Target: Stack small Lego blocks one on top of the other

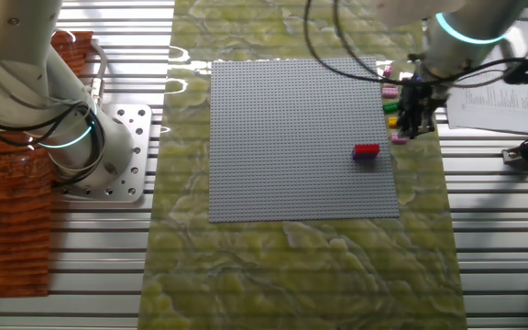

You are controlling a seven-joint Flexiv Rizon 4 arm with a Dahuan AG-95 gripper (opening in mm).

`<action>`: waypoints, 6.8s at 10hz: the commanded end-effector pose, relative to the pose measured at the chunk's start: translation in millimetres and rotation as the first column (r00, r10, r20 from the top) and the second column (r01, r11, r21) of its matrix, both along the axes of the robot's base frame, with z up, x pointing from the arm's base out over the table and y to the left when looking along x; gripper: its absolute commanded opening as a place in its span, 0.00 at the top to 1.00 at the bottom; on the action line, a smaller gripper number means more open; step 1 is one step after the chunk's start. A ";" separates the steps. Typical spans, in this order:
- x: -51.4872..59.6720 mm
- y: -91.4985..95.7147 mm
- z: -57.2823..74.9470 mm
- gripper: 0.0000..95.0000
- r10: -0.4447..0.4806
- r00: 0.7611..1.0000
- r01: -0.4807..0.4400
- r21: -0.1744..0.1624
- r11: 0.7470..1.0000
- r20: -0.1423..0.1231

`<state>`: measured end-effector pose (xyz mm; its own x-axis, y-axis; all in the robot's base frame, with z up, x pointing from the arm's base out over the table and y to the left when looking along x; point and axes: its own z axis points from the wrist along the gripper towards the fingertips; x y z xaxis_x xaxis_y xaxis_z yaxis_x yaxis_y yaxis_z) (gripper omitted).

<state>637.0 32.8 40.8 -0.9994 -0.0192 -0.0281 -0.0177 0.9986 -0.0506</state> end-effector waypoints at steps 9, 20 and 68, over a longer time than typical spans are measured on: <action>8.3 8.1 -17.1 0.80 -0.053 0.997 0.053 0.003 0.999 0.061; 16.2 2.0 -23.9 0.80 -0.070 0.996 0.070 -0.008 0.998 0.056; 6.9 3.8 -23.2 1.00 -0.118 0.993 0.119 -0.005 0.993 0.021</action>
